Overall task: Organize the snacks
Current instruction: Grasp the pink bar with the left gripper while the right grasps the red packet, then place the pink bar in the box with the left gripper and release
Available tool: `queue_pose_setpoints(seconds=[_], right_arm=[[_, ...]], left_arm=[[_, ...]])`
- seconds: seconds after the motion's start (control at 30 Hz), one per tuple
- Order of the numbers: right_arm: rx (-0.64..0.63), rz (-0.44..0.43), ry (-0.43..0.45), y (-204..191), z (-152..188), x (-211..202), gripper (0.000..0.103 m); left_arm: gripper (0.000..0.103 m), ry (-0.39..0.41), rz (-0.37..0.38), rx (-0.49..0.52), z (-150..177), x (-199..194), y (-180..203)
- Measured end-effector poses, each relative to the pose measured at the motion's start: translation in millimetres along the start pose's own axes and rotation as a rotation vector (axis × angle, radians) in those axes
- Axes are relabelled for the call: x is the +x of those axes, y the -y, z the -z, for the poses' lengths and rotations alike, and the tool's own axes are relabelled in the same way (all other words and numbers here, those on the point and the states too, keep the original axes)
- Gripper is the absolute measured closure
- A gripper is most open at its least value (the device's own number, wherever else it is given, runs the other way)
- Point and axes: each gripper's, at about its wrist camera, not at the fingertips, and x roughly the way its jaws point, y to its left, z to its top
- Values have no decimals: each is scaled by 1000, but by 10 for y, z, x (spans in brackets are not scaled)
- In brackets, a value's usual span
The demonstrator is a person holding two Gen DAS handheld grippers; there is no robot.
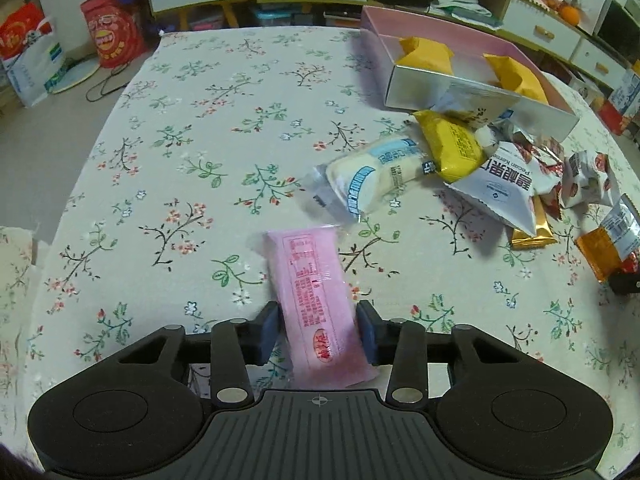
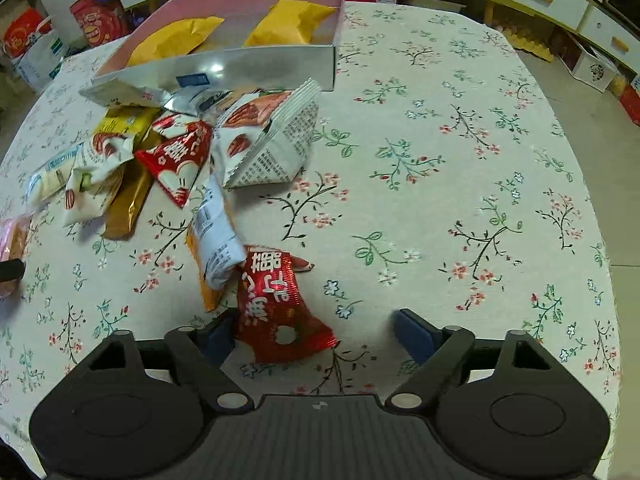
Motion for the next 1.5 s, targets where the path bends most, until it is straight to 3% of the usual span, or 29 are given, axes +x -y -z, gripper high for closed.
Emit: queue_pose_setpoints(seconds=[0.2, 0.27, 0.37, 0.63, 1.5], right_arm=[[-35, -9, 28, -19, -8, -29, 66], [-36, -18, 35, -26, -20, -49, 82], [-30, -31, 40, -20, -33, -69, 94], [5, -46, 61, 14, -60, -132, 98], [80, -71, 157, 100, -213, -381, 98]], left_arm=[[73, 6, -4, 8, 11, -16, -1], [74, 11, 2, 4, 7, -23, -3], [74, 17, 7, -3, 4, -40, -12], [74, 48, 18, -11, -25, -145, -47], [74, 116, 43, -86, -189, -345, -270]])
